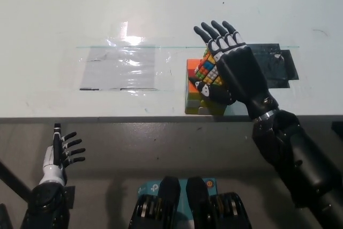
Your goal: The robot uses its right hand to pick up the small cube kept on the middle on the desk and place it on the bigger cube kept next to it
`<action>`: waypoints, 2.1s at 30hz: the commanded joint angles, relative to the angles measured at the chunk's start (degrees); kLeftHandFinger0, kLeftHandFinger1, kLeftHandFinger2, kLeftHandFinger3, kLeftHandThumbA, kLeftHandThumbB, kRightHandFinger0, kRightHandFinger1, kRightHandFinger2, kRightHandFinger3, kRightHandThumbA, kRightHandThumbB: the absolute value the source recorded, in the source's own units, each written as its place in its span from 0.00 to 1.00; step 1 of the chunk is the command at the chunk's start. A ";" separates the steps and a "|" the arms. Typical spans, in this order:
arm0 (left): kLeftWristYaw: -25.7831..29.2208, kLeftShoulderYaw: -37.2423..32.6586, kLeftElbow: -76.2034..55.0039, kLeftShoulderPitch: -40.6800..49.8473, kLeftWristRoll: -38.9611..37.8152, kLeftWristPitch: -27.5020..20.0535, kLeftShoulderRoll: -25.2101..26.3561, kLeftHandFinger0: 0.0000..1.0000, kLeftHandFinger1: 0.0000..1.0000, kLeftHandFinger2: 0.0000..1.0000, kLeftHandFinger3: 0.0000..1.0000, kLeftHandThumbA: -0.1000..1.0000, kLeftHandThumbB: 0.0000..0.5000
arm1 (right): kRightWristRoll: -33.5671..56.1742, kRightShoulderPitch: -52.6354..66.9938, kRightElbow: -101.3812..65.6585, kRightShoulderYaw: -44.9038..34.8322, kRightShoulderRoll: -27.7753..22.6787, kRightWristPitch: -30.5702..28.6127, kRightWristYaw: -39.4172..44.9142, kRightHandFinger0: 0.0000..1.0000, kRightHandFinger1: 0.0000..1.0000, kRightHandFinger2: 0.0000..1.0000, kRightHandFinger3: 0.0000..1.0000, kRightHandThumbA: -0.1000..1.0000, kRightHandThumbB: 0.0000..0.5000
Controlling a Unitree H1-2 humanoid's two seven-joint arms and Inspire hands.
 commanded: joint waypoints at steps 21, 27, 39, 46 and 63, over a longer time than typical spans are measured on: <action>0.69 0.11 -3.78 3.83 0.32 -0.35 -0.12 0.46 0.54 0.70 0.74 1.00 0.23 | 4.76 3.23 -21.94 -1.70 -1.50 -1.41 9.58 1.00 1.00 1.00 1.00 0.72 0.90; 0.93 0.47 -3.56 4.50 0.25 -0.44 -0.48 0.35 0.46 0.66 0.62 1.00 0.21 | 4.22 5.72 -30.39 -3.42 -2.32 0.57 13.40 1.00 1.00 1.00 1.00 0.78 0.90; 1.75 1.88 -3.72 5.19 0.17 -0.23 -1.13 0.14 0.30 0.60 0.52 1.00 0.28 | 7.88 14.95 -42.68 -10.51 -4.84 2.47 18.82 1.00 1.00 1.00 1.00 0.67 0.82; -0.33 1.63 -2.32 5.10 -0.18 -2.28 -0.58 0.25 0.41 0.66 0.63 1.00 0.24 | 8.54 18.91 -46.26 -14.51 -3.62 2.76 18.26 1.00 1.00 1.00 1.00 0.73 0.79; 0.16 1.75 -2.94 5.31 -0.26 -0.27 -0.87 0.36 0.49 0.69 0.79 1.00 0.21 | 5.26 31.50 -21.37 -24.67 2.80 -0.38 -4.26 1.00 1.00 1.00 1.00 0.45 0.44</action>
